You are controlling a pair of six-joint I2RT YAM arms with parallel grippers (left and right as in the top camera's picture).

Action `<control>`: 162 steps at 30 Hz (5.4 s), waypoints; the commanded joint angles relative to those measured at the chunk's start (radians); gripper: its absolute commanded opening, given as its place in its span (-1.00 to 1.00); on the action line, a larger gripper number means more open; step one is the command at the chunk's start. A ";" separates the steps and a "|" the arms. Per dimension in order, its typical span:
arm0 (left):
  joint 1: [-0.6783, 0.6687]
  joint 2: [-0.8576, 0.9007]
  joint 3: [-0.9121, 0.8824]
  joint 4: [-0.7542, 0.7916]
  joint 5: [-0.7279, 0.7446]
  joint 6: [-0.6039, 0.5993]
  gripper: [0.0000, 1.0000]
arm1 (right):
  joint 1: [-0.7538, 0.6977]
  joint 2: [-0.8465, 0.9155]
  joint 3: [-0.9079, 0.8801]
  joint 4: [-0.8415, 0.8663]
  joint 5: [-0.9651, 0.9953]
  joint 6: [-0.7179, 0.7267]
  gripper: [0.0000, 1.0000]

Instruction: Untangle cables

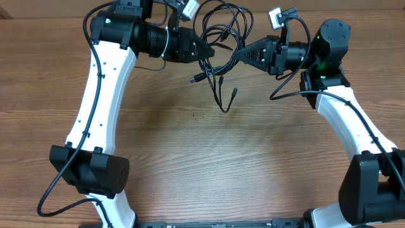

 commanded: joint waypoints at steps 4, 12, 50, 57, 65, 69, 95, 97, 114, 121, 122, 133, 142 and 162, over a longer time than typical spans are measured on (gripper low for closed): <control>0.046 0.007 0.006 -0.058 0.005 0.004 -0.91 | -0.014 -0.026 0.023 0.003 0.018 -0.001 -0.92; 0.095 0.007 0.006 -0.136 0.005 0.045 -0.91 | -0.045 -0.026 0.023 0.003 0.018 -0.001 -0.92; 0.095 0.007 0.006 -0.328 -0.019 0.300 -0.91 | -0.140 -0.026 0.023 0.002 0.031 -0.008 -0.92; 0.095 0.007 0.006 -0.326 -0.018 0.303 -0.91 | -0.155 -0.026 0.023 -0.002 0.031 -0.008 -0.92; 0.095 0.007 0.006 -0.302 0.022 0.302 -0.91 | -0.154 -0.026 0.022 -0.049 -0.007 -0.009 -0.70; 0.096 0.007 0.006 -0.256 0.110 0.302 -0.91 | -0.153 -0.026 0.022 -0.090 -0.035 -0.008 -0.39; 0.090 0.007 0.006 -0.119 0.278 0.253 -0.91 | 0.036 -0.026 0.022 -0.143 -0.005 -0.034 -0.03; 0.083 0.007 0.006 -0.117 0.250 0.251 -0.91 | 0.037 -0.026 0.022 -0.137 -0.005 -0.034 -0.05; 0.062 0.007 0.006 -0.115 0.171 0.222 -0.91 | 0.037 -0.026 0.022 -0.097 -0.001 -0.023 -0.72; 0.041 0.008 0.006 -0.114 0.165 0.222 -0.91 | 0.037 -0.026 0.022 -0.097 0.003 -0.023 -0.92; 0.039 0.008 0.006 -0.112 0.163 0.222 -0.91 | 0.037 -0.026 0.022 -0.097 0.003 -0.023 -0.92; 0.071 0.008 0.006 -0.138 0.243 0.131 -0.91 | -0.021 -0.026 0.022 -0.138 0.073 -0.023 -0.92; 0.091 0.008 0.006 -0.187 0.285 0.134 -0.91 | -0.146 -0.026 0.022 -0.227 0.175 -0.025 -0.92; 0.074 0.008 0.006 -0.036 0.271 0.039 -0.91 | -0.016 -0.026 0.022 -0.233 0.062 -0.061 -0.14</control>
